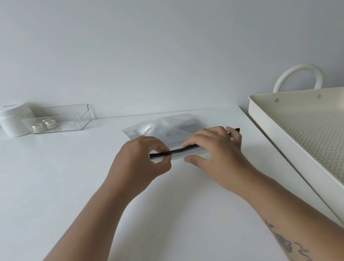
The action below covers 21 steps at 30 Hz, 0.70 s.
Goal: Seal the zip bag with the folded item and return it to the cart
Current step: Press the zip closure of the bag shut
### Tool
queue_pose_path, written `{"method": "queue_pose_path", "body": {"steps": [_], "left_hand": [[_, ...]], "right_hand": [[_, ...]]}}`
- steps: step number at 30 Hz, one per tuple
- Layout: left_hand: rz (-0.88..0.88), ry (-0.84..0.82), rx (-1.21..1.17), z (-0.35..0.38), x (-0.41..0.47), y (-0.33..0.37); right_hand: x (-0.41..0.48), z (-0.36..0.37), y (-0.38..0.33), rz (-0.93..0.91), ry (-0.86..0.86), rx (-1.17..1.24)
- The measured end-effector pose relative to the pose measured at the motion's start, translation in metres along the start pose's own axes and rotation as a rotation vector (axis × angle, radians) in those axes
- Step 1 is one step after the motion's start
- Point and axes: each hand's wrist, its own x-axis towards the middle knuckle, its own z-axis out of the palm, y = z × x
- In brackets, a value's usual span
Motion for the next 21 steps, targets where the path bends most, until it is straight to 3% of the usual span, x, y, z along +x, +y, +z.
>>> {"method": "queue_pose_path", "body": {"steps": [3, 9, 21], "left_hand": [[0.025, -0.014, -0.012, 0.004, -0.001, 0.004], [0.028, 0.001, -0.05, 0.004, 0.0, 0.006], [0.027, 0.033, -0.114, 0.001, 0.0, 0.004]], "right_hand": [[0.001, 0.007, -0.011, -0.029, 0.01, 0.045], [0.003, 0.002, 0.0, 0.103, 0.025, 0.216], [0.003, -0.004, 0.008, 0.234, -0.02, 0.311]]}}
